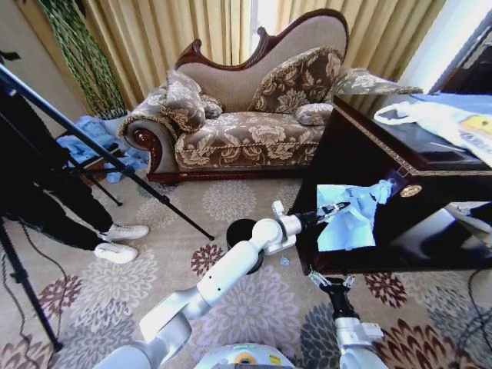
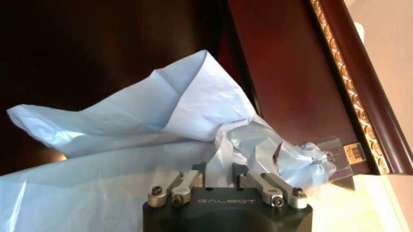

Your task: Place a garbage bag over the trash bin.

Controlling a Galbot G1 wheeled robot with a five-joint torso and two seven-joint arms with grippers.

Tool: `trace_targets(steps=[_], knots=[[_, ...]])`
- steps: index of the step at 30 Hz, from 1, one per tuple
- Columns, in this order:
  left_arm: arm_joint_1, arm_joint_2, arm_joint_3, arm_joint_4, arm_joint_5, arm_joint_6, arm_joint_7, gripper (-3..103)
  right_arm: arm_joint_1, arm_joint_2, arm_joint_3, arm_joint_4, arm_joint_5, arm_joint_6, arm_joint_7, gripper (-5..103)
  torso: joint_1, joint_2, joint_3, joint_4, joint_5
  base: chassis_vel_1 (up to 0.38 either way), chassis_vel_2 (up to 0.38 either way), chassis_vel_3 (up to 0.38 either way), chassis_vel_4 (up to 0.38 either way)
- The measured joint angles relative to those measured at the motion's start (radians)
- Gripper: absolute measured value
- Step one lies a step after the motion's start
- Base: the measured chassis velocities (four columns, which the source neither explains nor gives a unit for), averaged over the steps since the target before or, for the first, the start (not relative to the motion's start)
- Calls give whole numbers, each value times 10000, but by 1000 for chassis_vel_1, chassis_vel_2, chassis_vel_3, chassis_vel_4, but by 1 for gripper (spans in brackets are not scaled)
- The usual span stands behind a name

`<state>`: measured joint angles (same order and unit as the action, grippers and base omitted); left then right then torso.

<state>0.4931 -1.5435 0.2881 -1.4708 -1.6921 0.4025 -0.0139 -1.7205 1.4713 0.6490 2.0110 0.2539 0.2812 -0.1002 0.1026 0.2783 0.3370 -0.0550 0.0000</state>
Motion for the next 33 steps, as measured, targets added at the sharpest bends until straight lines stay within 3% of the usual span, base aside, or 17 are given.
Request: trace_targets(steps=[8,20,33], knots=[[61,198,11,-210,29,-12,24,1,22,24,-66,-116,-68,20,-24,100,0,0,0,0,0,0,0,0,0],[106,282,1,-338,55,-48,24,0,-1,4,-65,-120,-66,24,-26,100,0,0,0,-1,0,0,0,0,0],[99,1293,-93,-832,461,-85,61,0,47,33,-65,-227,-55,59,-36,100,0,0,0,0,0,0,0,0,0]])
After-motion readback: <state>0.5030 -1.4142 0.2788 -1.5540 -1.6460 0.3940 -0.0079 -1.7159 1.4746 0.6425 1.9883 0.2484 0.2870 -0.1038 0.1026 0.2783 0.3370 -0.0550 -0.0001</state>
